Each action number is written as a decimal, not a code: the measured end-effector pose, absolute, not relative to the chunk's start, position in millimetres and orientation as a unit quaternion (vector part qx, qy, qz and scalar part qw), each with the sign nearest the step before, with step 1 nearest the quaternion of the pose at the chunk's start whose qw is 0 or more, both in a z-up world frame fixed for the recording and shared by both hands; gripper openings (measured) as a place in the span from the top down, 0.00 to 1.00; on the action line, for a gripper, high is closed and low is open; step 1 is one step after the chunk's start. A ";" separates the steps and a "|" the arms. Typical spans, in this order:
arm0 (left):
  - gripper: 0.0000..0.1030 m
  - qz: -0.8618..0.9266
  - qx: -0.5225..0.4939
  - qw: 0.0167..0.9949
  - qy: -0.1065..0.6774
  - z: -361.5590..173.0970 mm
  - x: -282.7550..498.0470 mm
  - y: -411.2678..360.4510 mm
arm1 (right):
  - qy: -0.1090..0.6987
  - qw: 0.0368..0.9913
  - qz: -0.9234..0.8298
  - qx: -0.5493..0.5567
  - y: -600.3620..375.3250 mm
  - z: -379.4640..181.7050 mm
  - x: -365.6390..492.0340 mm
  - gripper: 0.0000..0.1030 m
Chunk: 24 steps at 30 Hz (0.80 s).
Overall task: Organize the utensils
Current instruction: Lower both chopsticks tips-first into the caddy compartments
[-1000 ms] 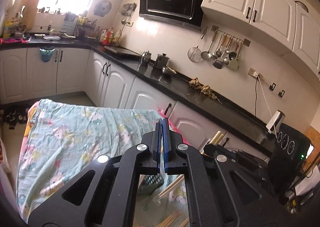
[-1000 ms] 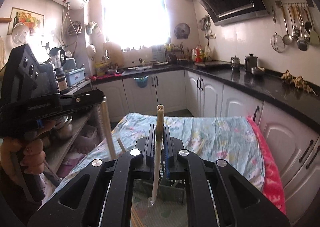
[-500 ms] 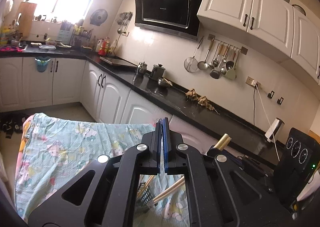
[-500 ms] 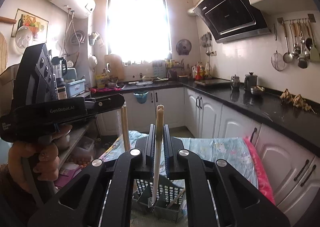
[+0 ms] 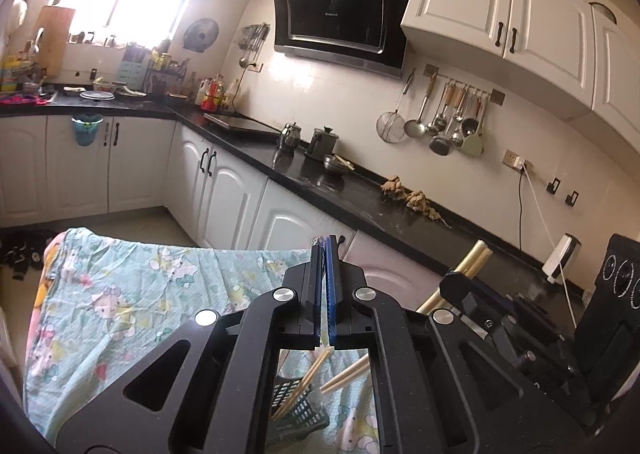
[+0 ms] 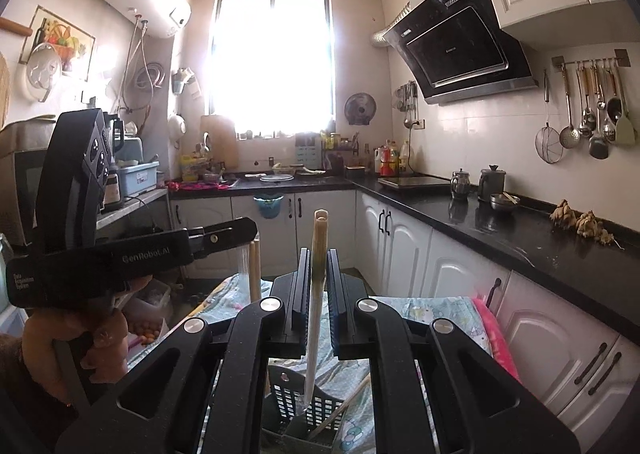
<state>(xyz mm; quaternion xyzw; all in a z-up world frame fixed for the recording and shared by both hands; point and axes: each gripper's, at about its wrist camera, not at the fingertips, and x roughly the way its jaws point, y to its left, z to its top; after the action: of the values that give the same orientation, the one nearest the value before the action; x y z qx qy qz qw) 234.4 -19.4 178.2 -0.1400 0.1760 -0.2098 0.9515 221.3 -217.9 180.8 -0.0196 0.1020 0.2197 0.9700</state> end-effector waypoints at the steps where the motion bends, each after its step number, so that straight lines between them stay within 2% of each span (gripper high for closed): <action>1: 1.00 -0.209 -0.140 0.952 0.177 177.0 235.7 -19.3 | 0.103 0.970 0.219 -0.022 -217.3 178.4 223.0 0.92; 24: 1.00 -0.204 -0.146 0.945 0.209 112.8 247.1 -18.6 | 0.160 0.965 0.204 -0.033 -202.2 111.0 248.6 0.92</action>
<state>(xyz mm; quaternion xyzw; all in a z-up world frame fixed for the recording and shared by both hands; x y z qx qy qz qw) 247.1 -18.6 112.8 -0.1456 0.2088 -0.2040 0.9453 248.6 -202.2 111.0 -0.0328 0.1601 0.2042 0.9652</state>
